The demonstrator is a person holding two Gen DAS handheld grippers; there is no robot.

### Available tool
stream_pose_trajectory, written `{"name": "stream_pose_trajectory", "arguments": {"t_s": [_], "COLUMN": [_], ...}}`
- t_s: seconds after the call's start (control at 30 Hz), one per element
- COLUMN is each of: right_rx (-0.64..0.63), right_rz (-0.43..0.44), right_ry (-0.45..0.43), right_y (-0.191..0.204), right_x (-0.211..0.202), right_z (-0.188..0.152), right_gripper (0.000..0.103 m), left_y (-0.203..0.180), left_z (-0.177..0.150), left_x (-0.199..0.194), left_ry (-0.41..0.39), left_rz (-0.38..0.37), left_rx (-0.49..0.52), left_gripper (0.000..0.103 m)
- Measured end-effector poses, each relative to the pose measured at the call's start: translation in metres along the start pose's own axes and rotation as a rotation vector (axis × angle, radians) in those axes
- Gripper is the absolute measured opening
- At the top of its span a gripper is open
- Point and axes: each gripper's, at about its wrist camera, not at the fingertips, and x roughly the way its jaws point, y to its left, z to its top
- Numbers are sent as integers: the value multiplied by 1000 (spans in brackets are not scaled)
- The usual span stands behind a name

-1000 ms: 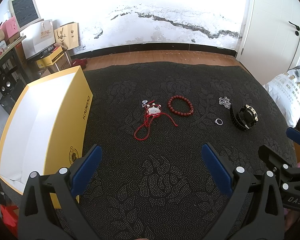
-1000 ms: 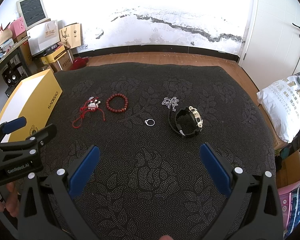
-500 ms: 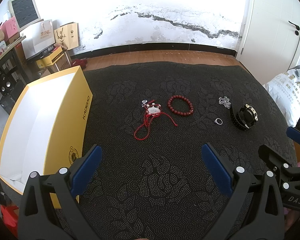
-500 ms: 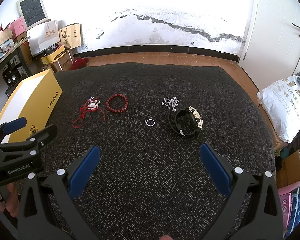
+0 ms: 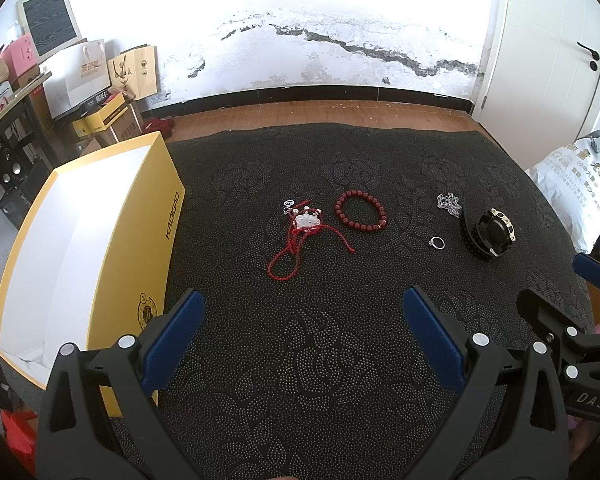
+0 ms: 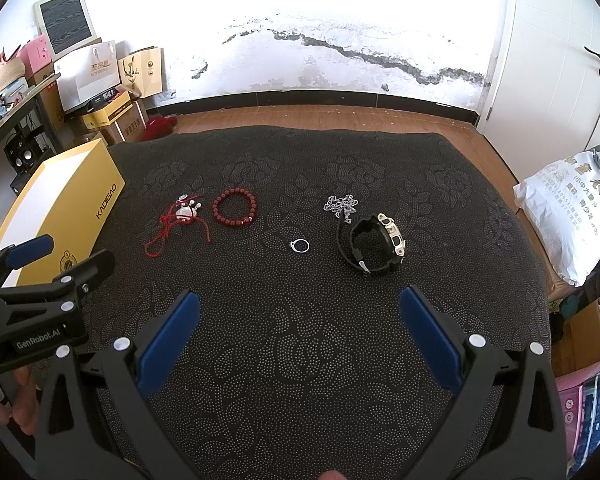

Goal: Organize jewelry

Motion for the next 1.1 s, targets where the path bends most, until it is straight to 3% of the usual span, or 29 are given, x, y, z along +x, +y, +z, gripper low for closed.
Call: {"name": "stream_pose_trajectory", "arguments": {"t_s": [1.1], "right_rx": [5], "right_rz": [0], "right_ry": [2], "right_y": [-2], "right_x": [1], "right_z": [1], "right_gripper": [97], "left_y": [-1], "left_z": [0], "left_x": [8], "left_ry": [20], "left_rz": [3], "left_rx": [-2], "left_gripper": [97]}}
